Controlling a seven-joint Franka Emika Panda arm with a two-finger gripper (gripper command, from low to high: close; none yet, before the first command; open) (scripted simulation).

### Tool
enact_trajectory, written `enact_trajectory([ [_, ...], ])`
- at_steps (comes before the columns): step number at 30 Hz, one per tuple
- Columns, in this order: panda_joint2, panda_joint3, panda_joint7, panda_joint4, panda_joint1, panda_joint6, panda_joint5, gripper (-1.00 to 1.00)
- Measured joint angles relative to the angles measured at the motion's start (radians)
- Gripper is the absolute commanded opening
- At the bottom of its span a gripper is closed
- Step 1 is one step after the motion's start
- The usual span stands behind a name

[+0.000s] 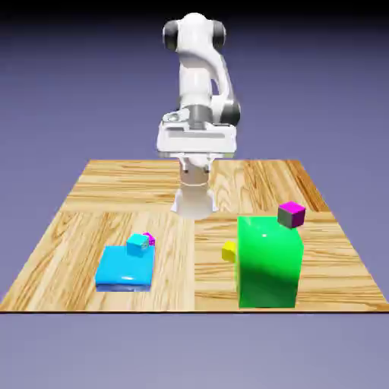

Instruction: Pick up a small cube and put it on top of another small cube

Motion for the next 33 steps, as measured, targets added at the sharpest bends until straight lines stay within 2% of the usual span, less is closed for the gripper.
enact_trajectory([
  [14, 0.211, -0.154, 0.442, 0.007, 0.507, -0.192, -0.069, 0.00],
  [21, 0.373, -0.310, 0.739, -0.051, 0.723, -0.202, -0.100, 0.00],
  [26, 0.505, -0.460, 0.957, -0.138, 0.790, -0.125, -0.111, 0.00],
  [27, 0.522, -0.486, 0.978, -0.160, 0.751, -0.090, -0.108, 0.00],
  [33, 0.621, -0.348, 0.817, -0.132, 0.687, -0.021, 0.109, 0.00],
])
